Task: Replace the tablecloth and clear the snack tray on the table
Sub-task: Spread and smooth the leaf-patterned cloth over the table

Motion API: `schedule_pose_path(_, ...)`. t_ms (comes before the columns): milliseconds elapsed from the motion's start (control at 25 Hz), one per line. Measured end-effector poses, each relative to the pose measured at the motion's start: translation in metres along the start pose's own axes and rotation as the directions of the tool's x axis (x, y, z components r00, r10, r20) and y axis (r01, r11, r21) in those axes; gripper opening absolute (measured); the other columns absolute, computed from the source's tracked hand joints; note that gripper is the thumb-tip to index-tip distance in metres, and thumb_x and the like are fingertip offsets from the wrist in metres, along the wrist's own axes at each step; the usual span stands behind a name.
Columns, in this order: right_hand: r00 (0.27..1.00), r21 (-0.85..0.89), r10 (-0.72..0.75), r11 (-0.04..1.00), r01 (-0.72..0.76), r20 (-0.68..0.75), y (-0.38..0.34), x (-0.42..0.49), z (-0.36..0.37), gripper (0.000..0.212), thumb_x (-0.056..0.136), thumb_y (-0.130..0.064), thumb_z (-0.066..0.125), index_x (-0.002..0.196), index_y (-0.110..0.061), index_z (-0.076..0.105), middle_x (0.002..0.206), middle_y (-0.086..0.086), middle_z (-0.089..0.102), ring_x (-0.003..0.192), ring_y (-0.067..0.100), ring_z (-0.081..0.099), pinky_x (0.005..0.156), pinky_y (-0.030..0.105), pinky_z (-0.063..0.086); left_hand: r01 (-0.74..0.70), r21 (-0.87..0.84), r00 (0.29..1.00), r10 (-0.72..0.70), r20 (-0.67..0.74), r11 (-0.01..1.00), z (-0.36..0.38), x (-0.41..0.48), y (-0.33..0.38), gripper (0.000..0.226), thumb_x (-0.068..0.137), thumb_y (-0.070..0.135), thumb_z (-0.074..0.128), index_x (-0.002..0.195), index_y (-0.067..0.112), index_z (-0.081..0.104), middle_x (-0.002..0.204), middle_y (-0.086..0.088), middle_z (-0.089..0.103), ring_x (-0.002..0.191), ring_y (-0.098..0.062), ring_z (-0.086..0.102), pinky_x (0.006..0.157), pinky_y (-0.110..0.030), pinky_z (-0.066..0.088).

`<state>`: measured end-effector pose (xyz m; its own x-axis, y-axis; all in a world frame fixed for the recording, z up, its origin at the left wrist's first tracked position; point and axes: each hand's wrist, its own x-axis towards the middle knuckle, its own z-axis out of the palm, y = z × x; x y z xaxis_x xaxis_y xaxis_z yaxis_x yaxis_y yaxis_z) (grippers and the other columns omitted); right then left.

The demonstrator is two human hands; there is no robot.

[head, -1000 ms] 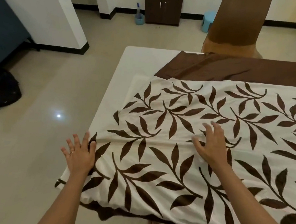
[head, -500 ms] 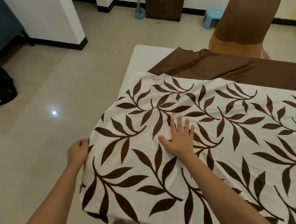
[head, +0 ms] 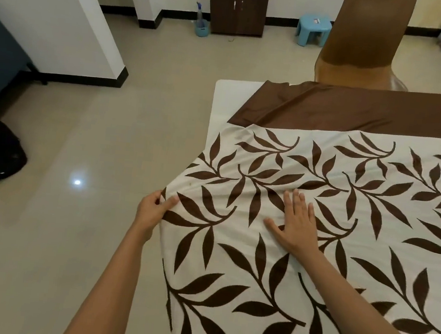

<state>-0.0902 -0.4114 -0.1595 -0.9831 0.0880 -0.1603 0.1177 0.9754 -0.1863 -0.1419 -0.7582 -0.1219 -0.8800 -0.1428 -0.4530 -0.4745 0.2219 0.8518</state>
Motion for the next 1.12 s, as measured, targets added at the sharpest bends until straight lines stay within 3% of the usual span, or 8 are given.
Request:
schedule_pose_path(120, 1.0, -0.016, -0.005, 1.0, 0.005, 0.003, -0.023, -0.006, 0.007, 0.096, 0.081, -0.08, 0.01, 0.151, -0.019, -0.014, 0.158, 0.006, -0.018, 0.144, 0.021, -0.022, 0.118, 0.041, -0.011, 0.238, -0.342, 0.945, -0.135, 0.299, 0.909, -0.009, 0.0, 0.003, 0.051, 0.093, 0.055, 0.045, 0.124, 0.016, 0.059, 0.12, -0.014, 0.067, 0.11, -0.03, 0.064, 0.098, -0.047, 0.047)
schedule_pose_path(280, 1.0, -0.019, -0.005, 1.0, 0.004, -0.022, -0.028, -0.007, 0.011, 0.095, 0.081, -0.08, 0.009, 0.152, -0.019, -0.011, 0.159, 0.004, -0.017, 0.145, 0.019, -0.021, 0.119, 0.042, -0.007, 0.581, -0.132, 0.731, -0.444, 0.517, 0.803, -0.005, 0.017, 0.003, 0.089, 0.078, 0.085, 0.024, 0.114, 0.014, 0.064, 0.116, -0.02, 0.067, 0.112, -0.039, 0.06, 0.096, -0.048, 0.048)
schedule_pose_path(400, 0.999, -0.02, 0.007, 1.0, -0.008, -0.04, -0.027, -0.007, 0.011, 0.092, 0.083, -0.079, 0.013, 0.152, -0.021, -0.01, 0.159, 0.002, -0.016, 0.145, 0.016, -0.02, 0.12, 0.042, -0.005, 0.5, 0.125, 0.738, -0.497, 0.456, 0.857, -0.004, 0.031, 0.012, 0.066, 0.077, 0.055, 0.066, 0.124, 0.009, 0.059, 0.108, -0.016, 0.069, 0.104, -0.032, 0.063, 0.098, -0.047, 0.047)
schedule_pose_path(480, 0.999, -0.007, 0.014, 1.0, -0.014, -0.05, -0.028, -0.007, 0.011, 0.091, 0.085, -0.077, 0.016, 0.152, -0.022, -0.007, 0.16, 0.001, -0.013, 0.146, 0.015, -0.018, 0.12, 0.041, -0.004, 0.468, 0.129, 0.761, -0.473, 0.445, 0.874, -0.014, 0.042, 0.014, 0.087, 0.055, 0.04, 0.087, 0.128, 0.006, 0.055, 0.112, -0.014, 0.068, 0.107, -0.03, 0.062, 0.101, -0.046, 0.045)
schedule_pose_path(720, 0.997, 0.004, 0.022, 1.0, -0.022, -0.068, -0.03, -0.007, 0.01, 0.09, 0.084, -0.077, 0.015, 0.153, -0.023, -0.004, 0.16, 0.0, -0.01, 0.146, 0.014, -0.015, 0.12, 0.043, 0.0, 0.507, -0.057, 0.858, -0.497, 0.128, 0.86, -0.04, 0.074, -0.005, 0.084, 0.063, 0.044, 0.082, 0.13, 0.004, 0.051, 0.132, -0.016, 0.058, 0.118, -0.035, 0.055, 0.099, -0.047, 0.046)
schedule_pose_path(840, 0.997, 0.005, 0.029, 1.0, -0.029, -0.076, -0.031, -0.006, 0.012, 0.091, 0.083, -0.077, 0.014, 0.153, -0.022, -0.004, 0.16, 0.001, -0.01, 0.147, 0.015, -0.015, 0.12, 0.043, 0.0, 0.247, 0.343, 0.942, -0.142, -0.304, 0.906, -0.016, 0.072, -0.004, 0.081, 0.08, 0.043, 0.074, 0.14, 0.002, 0.038, 0.144, -0.021, 0.041, 0.132, -0.039, 0.04, 0.105, -0.048, 0.037)
schedule_pose_path(960, 0.996, 0.016, 0.026, 1.0, -0.024, -0.084, -0.032, -0.005, 0.013, 0.09, 0.084, -0.076, 0.015, 0.153, -0.023, -0.004, 0.16, -0.001, -0.013, 0.146, 0.015, -0.015, 0.12, 0.043, -0.001, -0.321, 0.505, 0.92, 0.39, -0.035, 0.802, 0.048, 0.054, 0.018, 0.068, 0.092, 0.041, 0.058, 0.146, 0.009, 0.031, 0.154, -0.016, 0.027, 0.144, -0.03, 0.022, 0.115, -0.039, 0.021)
schedule_pose_path(1120, 0.995, 0.018, 0.019, 1.0, -0.017, -0.097, -0.031, -0.005, 0.013, 0.088, 0.086, -0.073, 0.023, 0.153, -0.023, -0.004, 0.16, -0.001, -0.013, 0.146, 0.015, -0.016, 0.12, 0.043, -0.001, -0.51, 0.739, 0.842, 0.43, 0.326, 0.44, 0.123, 0.057, 0.025, 0.073, 0.092, 0.066, 0.026, 0.154, 0.032, 0.008, 0.162, -0.003, -0.002, 0.149, -0.023, -0.006, 0.118, -0.045, 0.001)
